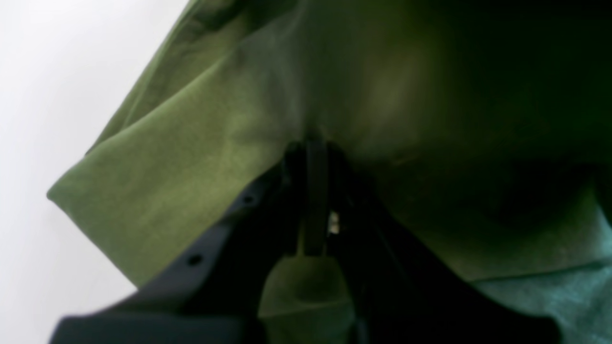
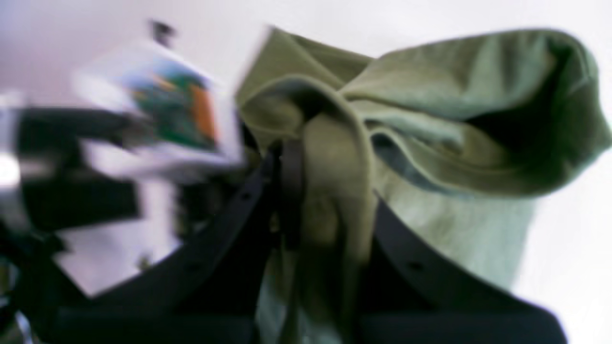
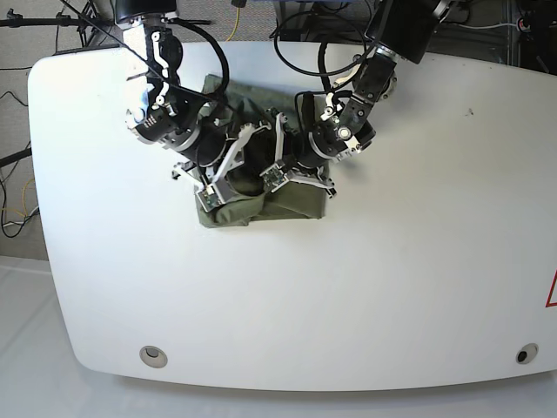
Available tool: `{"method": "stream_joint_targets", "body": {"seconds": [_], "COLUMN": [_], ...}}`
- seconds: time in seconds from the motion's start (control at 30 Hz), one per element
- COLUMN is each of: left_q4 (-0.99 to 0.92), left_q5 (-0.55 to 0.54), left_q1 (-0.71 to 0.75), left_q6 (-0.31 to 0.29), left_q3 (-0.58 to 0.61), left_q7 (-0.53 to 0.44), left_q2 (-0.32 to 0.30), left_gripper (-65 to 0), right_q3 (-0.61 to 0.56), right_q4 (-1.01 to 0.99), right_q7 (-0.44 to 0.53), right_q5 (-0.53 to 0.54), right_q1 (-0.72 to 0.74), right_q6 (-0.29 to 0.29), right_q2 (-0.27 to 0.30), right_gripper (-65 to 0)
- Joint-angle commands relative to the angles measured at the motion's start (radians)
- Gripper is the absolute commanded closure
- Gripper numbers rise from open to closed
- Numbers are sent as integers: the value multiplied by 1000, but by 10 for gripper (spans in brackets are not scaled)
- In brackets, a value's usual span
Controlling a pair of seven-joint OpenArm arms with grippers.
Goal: Fold the T-shirt properly
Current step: 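Bring both held edges together into a compact bundle, then open the left gripper and lift it away from the bundle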
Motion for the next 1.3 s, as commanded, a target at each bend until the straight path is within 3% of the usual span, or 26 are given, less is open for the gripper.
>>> {"method": "stream_joint_targets", "body": {"seconds": [0.0,0.57,1.27], "left_q4": [-4,30,151], "left_q5": [20,16,10], "left_q1": [3,3,-48], "left_q6": [-18,-18,-18], "left_q3": [5,-7,-245], "left_q7": [65,65,65], "left_q2": [4,-2,6], "left_gripper": [-13,-13,-13], "right_q3": [-18,-58,-58], "right_q4": [-7,-193,-190], "right_q7": [27,33,33], "right_q5": [7,4,4], "right_q1": [14,33,34], "right_q6": [-13,-15,-15], "right_q2": [4,9,12], "right_gripper": [0,0,0]}}
